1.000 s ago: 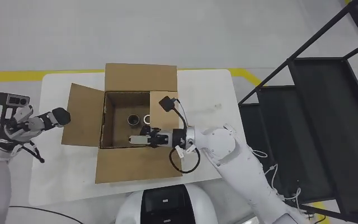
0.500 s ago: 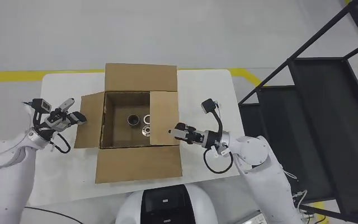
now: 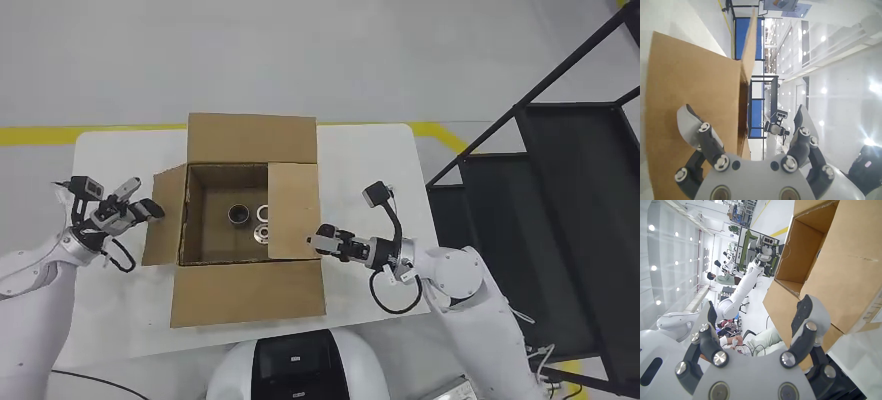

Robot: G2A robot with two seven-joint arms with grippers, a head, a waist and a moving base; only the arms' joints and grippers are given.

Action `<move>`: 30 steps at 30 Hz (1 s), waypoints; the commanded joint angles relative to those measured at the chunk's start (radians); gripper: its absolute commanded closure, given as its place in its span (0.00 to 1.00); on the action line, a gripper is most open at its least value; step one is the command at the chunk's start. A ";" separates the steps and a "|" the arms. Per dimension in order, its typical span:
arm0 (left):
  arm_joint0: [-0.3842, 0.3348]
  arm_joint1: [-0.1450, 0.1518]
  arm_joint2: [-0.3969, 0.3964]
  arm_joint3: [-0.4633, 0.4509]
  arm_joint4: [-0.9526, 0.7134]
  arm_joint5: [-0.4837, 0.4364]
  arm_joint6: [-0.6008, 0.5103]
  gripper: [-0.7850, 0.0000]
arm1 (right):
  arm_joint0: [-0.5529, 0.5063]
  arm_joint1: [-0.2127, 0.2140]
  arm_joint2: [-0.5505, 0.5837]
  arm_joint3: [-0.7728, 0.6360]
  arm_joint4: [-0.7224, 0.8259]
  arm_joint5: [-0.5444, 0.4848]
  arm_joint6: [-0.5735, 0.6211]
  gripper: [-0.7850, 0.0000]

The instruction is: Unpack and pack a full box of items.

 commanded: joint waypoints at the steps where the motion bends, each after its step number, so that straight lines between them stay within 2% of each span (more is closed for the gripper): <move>1: 0.033 0.010 -0.055 -0.087 -0.041 -0.015 -0.030 0.00 | -0.007 0.004 0.006 -0.009 0.003 -0.005 0.002 0.00; 5: 0.106 0.023 -0.137 -0.265 -0.099 0.003 -0.083 0.00 | -0.028 0.011 0.026 -0.027 0.004 -0.015 0.001 0.00; 8: 0.142 0.030 -0.165 -0.394 -0.080 0.027 -0.094 0.00 | -0.051 0.017 0.050 -0.035 0.011 -0.023 -0.008 0.00; 11: 0.154 0.030 -0.145 -0.489 -0.022 0.038 -0.070 0.00 | -0.076 0.022 0.077 -0.040 0.026 -0.035 -0.019 0.00; 13: 0.144 0.026 -0.099 -0.523 0.026 0.054 -0.047 0.00 | -0.094 0.026 0.097 -0.040 0.039 -0.044 -0.028 0.00; 15: 0.117 0.019 -0.030 -0.526 0.059 0.081 -0.027 0.00 | -0.111 0.029 0.118 -0.041 0.051 -0.054 -0.036 0.00; 19: 0.030 -0.003 0.138 -0.472 0.131 0.117 0.009 0.00 | -0.148 0.037 0.163 -0.047 0.075 -0.070 -0.046 0.00; 24: -0.062 -0.039 0.315 -0.391 0.225 0.044 0.096 0.00 | -0.186 0.045 0.208 -0.058 0.095 -0.080 -0.051 0.00; 30: -0.176 -0.087 0.470 -0.288 0.320 -0.018 0.224 0.00 | -0.206 0.052 0.229 -0.062 0.112 -0.087 -0.048 0.00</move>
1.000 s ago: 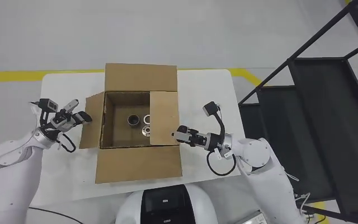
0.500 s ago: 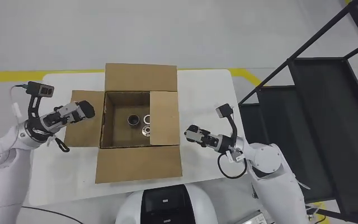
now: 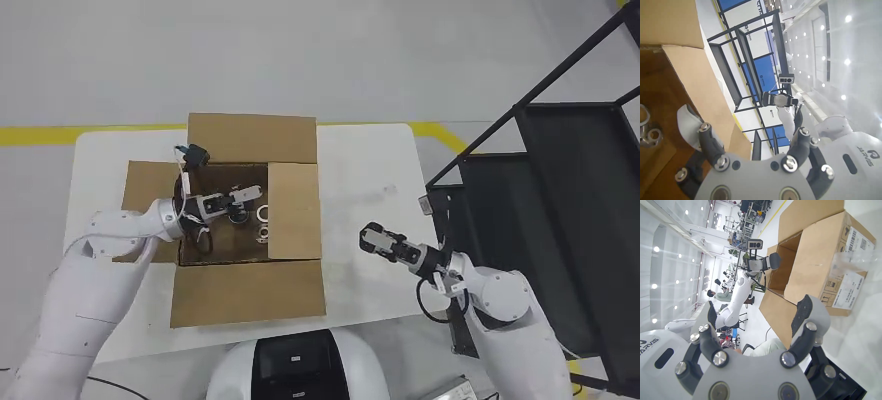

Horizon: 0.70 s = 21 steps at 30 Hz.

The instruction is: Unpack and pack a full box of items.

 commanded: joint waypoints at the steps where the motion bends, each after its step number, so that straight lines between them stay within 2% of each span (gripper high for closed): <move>1: -0.040 -0.018 0.055 0.047 0.029 -0.014 0.056 0.00 | -0.003 0.002 0.002 0.000 0.003 -0.002 0.001 0.00; 7: -0.137 -0.069 0.164 0.198 0.106 -0.047 0.200 0.00 | -0.011 0.009 0.007 -0.002 0.014 -0.012 0.006 0.00; 13: -0.202 -0.111 0.228 0.330 0.111 -0.090 0.254 0.00 | -0.025 0.015 0.017 -0.007 0.020 -0.019 0.012 0.00; 15: -0.213 -0.122 0.242 0.352 0.083 -0.103 0.236 0.00 | -0.027 0.017 0.013 -0.004 0.022 -0.018 0.017 0.00; 17: -0.220 -0.130 0.250 0.359 0.020 -0.104 0.174 0.00 | -0.023 0.019 0.005 0.003 0.024 -0.015 0.020 0.00; 21: -0.225 -0.132 0.232 0.346 -0.093 -0.113 0.049 0.00 | -0.013 0.022 -0.014 0.007 0.018 -0.009 0.023 0.00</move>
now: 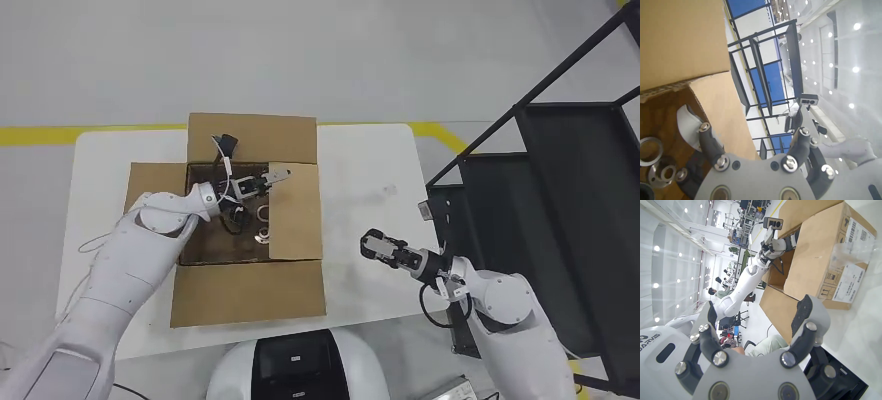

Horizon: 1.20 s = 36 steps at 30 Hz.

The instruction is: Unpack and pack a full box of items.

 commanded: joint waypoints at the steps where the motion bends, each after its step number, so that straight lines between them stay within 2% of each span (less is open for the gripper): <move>1: 0.005 0.003 -0.019 -0.021 -0.069 0.002 -0.070 0.00 | 0.004 0.002 -0.009 -0.002 -0.005 0.003 0.003 0.00; 9: 0.069 0.026 -0.093 -0.206 -0.214 0.077 -0.230 0.00 | 0.014 0.009 -0.035 -0.014 -0.005 0.001 0.031 0.00; 15: 0.104 0.023 -0.073 -0.328 -0.221 0.133 -0.250 0.00 | 0.039 0.016 -0.079 0.031 0.024 -0.041 0.110 0.00; 21: 0.104 0.003 -0.019 -0.336 -0.220 0.154 -0.236 0.00 | 0.046 0.023 -0.077 0.085 0.053 -0.090 0.139 0.00; 35: 0.104 0.003 -0.019 -0.336 -0.220 0.154 -0.236 0.00 | 0.050 0.024 -0.092 0.072 0.023 -0.073 0.136 0.00; 36: 0.113 0.003 -0.024 -0.338 -0.220 0.160 -0.211 0.00 | 0.054 0.025 -0.107 0.061 0.015 -0.068 0.144 0.00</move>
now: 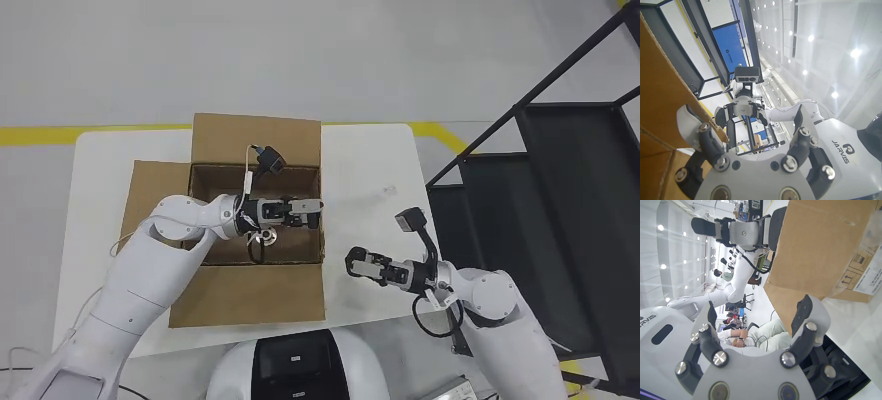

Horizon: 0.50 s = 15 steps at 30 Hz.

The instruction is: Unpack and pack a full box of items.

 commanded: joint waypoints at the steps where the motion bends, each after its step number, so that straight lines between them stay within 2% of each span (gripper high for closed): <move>1: 0.013 0.001 -0.009 -0.006 0.012 0.011 0.039 0.00 | 0.009 0.002 -0.034 -0.021 -0.019 0.013 0.024 0.00; 6: 0.007 -0.006 -0.007 -0.014 0.046 -0.007 0.076 0.00 | 0.047 0.003 -0.108 -0.030 -0.056 0.037 0.050 0.00; 15: -0.106 -0.069 0.110 0.093 0.039 -0.005 0.093 0.00 | 0.073 0.008 -0.170 -0.036 -0.059 0.024 0.054 0.00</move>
